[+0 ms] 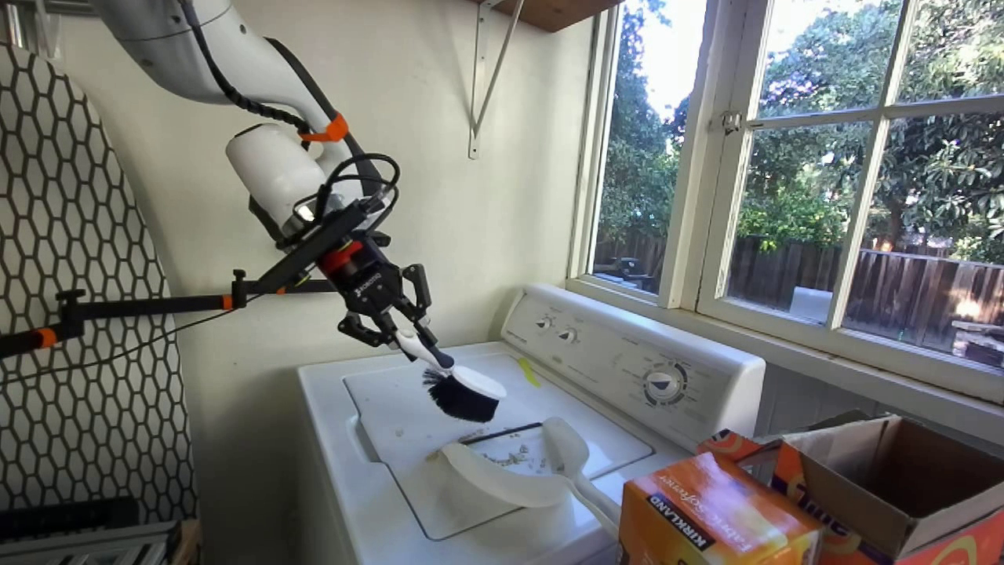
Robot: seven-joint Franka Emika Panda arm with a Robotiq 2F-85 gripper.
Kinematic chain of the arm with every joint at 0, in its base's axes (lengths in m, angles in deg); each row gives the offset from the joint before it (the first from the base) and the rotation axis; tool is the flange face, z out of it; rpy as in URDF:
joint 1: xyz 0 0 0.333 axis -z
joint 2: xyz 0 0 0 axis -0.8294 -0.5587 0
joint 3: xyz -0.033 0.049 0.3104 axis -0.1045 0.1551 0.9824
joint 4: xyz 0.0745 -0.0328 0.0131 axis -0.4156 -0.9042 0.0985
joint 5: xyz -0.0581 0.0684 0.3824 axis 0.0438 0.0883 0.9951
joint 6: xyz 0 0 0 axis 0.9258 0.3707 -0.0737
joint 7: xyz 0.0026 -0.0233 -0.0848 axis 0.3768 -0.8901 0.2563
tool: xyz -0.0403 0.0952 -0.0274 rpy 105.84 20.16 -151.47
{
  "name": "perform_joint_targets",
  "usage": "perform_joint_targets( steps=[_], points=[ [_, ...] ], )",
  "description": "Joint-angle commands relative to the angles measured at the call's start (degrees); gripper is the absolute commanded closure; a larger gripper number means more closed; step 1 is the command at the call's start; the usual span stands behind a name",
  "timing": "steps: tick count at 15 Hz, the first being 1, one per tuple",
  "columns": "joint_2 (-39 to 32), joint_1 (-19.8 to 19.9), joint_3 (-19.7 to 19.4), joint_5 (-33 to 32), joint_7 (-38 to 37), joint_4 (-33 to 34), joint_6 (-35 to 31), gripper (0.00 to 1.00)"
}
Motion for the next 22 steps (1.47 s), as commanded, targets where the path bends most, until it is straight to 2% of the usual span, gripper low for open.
perform_joint_targets(
  steps=[1, 5, 9, 17, 20, 21, 22],
  points=[
    [2.0, 2.5, 4.0, -4.2, -0.4, -0.3, -0.8, 0.93],
    [0.5, 4.4, 5.4, 0.3, 4.8, 0.6, 1.2, 0.93],
    [-3.0, 5.5, 7.0, 1.2, 3.2, -0.7, 2.2, 0.93],
    [-4.2, 9.7, 8.1, 5.8, 4.0, 0.6, -5.0, 0.93],
    [-3.4, 10.8, 8.6, 5.4, 3.4, 1.2, -8.2, 0.93],
    [-2.4, 11.7, 8.0, 3.5, 1.9, -1.1, -6.7, 0.93],
    [-1.6, 9.4, 4.4, 2.5, 1.2, -2.5, -5.4, 0.93]
  ],
)
